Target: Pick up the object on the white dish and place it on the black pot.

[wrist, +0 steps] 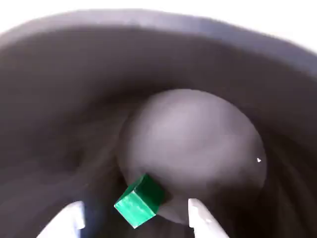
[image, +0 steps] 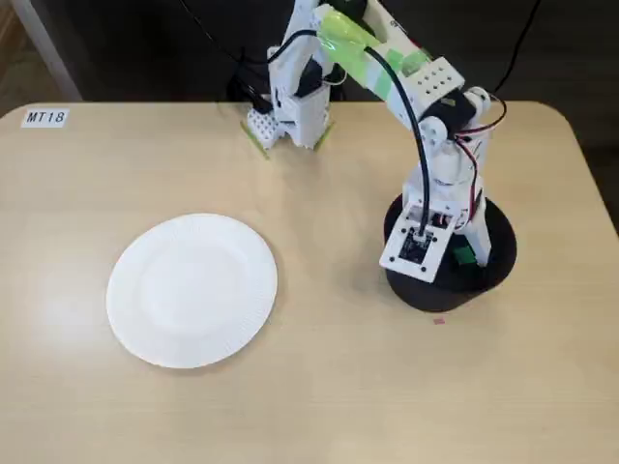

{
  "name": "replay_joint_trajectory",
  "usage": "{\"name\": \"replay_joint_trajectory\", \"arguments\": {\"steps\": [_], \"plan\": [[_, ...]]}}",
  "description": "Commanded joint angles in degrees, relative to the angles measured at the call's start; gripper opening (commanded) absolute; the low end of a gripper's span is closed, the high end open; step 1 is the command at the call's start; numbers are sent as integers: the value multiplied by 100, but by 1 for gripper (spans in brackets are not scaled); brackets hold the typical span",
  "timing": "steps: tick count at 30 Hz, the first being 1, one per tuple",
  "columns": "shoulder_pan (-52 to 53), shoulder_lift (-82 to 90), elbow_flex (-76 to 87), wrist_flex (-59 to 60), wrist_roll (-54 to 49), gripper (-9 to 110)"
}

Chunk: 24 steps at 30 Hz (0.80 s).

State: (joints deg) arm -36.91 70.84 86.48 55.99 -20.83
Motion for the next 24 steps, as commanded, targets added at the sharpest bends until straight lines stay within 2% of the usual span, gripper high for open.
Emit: {"name": "replay_joint_trajectory", "arguments": {"steps": [1,3,9,18,24], "plan": [[70,272,-105,44,-18,13],[97,545,-114,79,-35,0],[325,1819,-114,246,-9,0],[1468,3929,-44,650,1556,0],[2549,4957,44,1178,2145,0]]}}
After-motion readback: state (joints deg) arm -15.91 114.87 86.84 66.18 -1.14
